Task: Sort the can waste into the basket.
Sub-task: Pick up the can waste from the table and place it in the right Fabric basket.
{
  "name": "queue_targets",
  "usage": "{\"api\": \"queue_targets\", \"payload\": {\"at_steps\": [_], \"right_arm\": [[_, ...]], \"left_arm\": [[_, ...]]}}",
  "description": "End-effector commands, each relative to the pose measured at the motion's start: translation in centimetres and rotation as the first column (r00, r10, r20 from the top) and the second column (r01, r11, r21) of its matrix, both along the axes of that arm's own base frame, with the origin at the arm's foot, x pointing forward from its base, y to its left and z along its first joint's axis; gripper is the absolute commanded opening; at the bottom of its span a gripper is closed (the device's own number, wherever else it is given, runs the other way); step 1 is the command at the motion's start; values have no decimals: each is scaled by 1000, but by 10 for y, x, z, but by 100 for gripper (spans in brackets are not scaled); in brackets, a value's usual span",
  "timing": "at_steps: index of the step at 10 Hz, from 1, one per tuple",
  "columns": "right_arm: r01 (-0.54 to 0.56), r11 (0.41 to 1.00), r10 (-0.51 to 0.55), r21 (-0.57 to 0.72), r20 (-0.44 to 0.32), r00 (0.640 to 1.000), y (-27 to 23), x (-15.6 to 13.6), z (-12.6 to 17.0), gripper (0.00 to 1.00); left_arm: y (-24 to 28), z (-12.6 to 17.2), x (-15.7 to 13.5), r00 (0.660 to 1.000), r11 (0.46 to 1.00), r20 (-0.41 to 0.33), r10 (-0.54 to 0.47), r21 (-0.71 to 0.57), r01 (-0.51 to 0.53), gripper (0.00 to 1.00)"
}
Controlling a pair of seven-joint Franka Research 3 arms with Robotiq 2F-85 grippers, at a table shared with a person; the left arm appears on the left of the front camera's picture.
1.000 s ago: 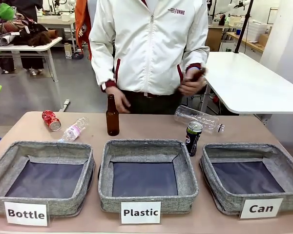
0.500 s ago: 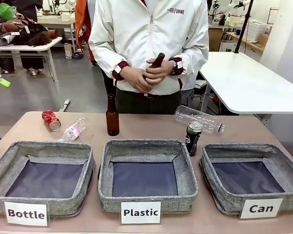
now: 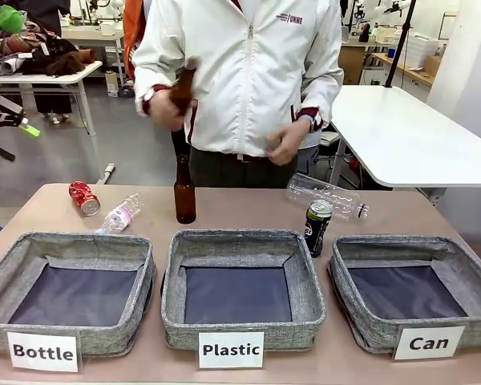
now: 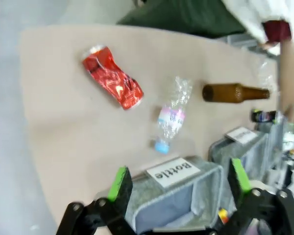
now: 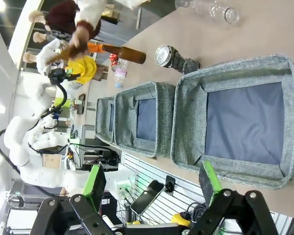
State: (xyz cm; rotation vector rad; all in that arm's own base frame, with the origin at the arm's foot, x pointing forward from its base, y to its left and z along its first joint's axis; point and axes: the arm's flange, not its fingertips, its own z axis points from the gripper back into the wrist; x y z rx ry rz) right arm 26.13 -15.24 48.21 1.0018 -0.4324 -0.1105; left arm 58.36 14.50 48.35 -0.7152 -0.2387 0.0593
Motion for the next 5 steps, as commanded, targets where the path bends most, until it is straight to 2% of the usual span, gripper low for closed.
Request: {"api": "queue_targets", "payload": {"at_steps": [1,2,3,4,5], "right_arm": [[-11,1000,10,19,35,999,-2,2,2,100],[-11,1000,10,19,35,999,-2,2,2,100],[-11,1000,10,19,35,999,-2,2,2,100],[-11,1000,10,19,35,999,-2,2,2,100],[-11,1000,10,19,35,999,-2,2,2,100]], "left_arm": [[26,16,9,994,991,-79,-79,-113,70,100],[57,29,-21,982,976,-90,-163,-160,147,100],[99,44,-67,964,948,-81,-252,-219,229,100],[141,52,-121,958,922,-42,-284,-286,261,100],[172,52,-178,932,872,32,-360,-344,348,100]]}}
